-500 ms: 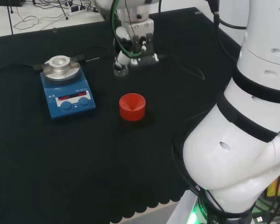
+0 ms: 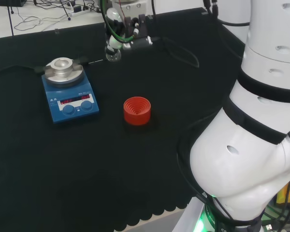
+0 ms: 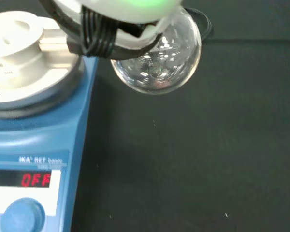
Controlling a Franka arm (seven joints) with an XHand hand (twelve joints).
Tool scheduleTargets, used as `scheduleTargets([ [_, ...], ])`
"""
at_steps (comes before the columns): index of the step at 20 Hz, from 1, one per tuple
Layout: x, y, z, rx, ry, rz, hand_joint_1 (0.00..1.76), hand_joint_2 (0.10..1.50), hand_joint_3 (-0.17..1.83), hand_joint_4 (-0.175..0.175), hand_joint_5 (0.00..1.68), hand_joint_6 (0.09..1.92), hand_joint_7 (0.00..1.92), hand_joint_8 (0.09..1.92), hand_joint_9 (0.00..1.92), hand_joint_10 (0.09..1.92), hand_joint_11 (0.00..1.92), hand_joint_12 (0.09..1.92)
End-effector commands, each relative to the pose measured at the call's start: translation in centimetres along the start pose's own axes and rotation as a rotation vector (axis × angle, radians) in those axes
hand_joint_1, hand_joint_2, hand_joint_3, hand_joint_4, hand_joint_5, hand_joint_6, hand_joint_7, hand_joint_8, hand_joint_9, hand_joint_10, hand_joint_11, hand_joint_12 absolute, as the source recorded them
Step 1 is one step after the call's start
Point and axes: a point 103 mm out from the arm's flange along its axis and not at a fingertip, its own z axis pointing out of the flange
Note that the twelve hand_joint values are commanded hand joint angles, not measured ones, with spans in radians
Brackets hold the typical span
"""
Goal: Place the round-bottom flask on the heater.
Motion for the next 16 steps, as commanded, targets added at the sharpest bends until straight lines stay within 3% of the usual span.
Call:
scheduleTargets([
  [1, 3.1, 3.4, -1.4, 0.022, -0.028, -0.067, 1.11, 0.69, 0.66, 0.175, 1.19, 0.82, 0.26, 0.68, 0.50, 0.64, 0.18, 1.40],
  [10, 7.5, 8.0, -1.8, 0.030, -0.057, -0.152, 1.11, 0.69, 0.66, 0.175, 1.19, 0.82, 0.27, 0.68, 0.50, 0.64, 0.19, 1.40],
  [16, 10.5, 9.4, -1.1, 0.043, -0.051, -0.206, 1.11, 0.69, 0.66, 0.175, 1.19, 0.82, 0.28, 0.69, 0.51, 0.65, 0.20, 1.40],
])
